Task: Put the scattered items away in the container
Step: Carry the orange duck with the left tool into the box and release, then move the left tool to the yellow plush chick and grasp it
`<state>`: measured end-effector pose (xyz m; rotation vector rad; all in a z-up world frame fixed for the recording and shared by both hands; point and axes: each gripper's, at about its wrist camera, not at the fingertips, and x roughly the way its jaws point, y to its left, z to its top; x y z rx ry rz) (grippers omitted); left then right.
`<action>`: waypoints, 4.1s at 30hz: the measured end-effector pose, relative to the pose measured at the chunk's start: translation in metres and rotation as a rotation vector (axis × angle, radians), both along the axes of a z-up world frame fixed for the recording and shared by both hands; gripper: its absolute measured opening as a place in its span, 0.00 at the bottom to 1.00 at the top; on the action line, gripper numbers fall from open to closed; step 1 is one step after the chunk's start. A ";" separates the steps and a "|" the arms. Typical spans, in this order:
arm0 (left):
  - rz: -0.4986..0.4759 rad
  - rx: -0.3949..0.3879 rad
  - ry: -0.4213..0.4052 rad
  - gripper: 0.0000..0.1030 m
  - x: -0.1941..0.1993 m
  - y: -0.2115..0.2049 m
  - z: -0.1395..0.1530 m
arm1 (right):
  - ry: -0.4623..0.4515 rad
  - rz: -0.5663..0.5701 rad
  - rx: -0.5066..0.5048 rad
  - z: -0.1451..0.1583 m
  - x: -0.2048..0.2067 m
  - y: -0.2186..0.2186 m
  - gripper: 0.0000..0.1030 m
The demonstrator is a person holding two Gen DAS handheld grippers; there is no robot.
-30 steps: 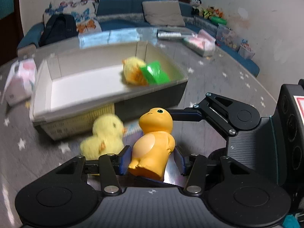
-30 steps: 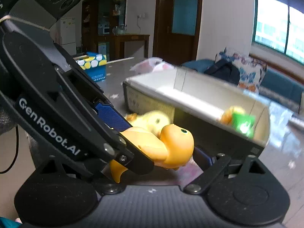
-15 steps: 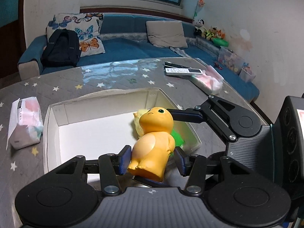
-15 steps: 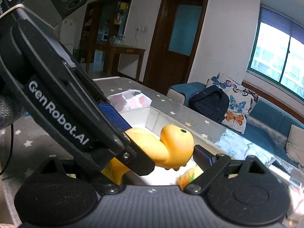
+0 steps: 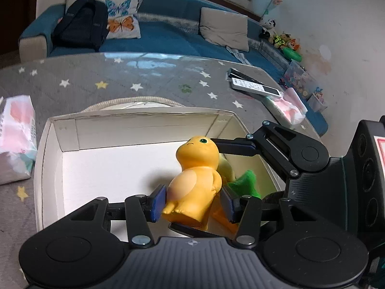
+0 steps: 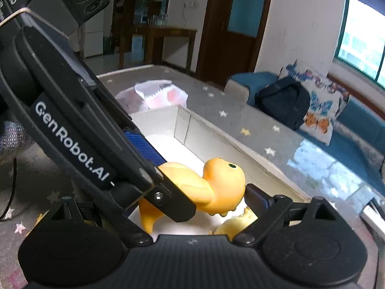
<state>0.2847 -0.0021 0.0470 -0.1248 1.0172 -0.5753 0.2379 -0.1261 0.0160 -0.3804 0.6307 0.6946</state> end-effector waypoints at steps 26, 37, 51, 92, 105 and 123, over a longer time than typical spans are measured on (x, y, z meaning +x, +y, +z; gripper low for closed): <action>0.078 -0.106 0.181 0.48 0.029 0.017 -0.042 | 0.159 0.074 -0.120 -0.018 0.033 0.018 0.91; 0.122 -0.100 0.145 0.48 0.021 0.021 -0.030 | 0.133 0.067 -0.126 -0.016 0.029 0.016 0.92; 0.131 -0.084 0.032 0.47 -0.018 0.030 0.004 | 0.056 0.025 -0.056 0.006 -0.005 0.006 0.92; 0.126 0.023 -0.108 0.47 -0.142 0.041 -0.005 | -0.003 -0.013 0.134 -0.008 -0.154 0.012 0.97; 0.114 0.017 -0.076 0.47 -0.135 0.045 -0.021 | 0.065 -0.011 0.149 -0.031 -0.150 0.031 0.97; 0.083 0.035 -0.089 0.47 -0.130 0.040 -0.027 | 0.092 -0.040 0.167 -0.044 -0.144 0.038 0.91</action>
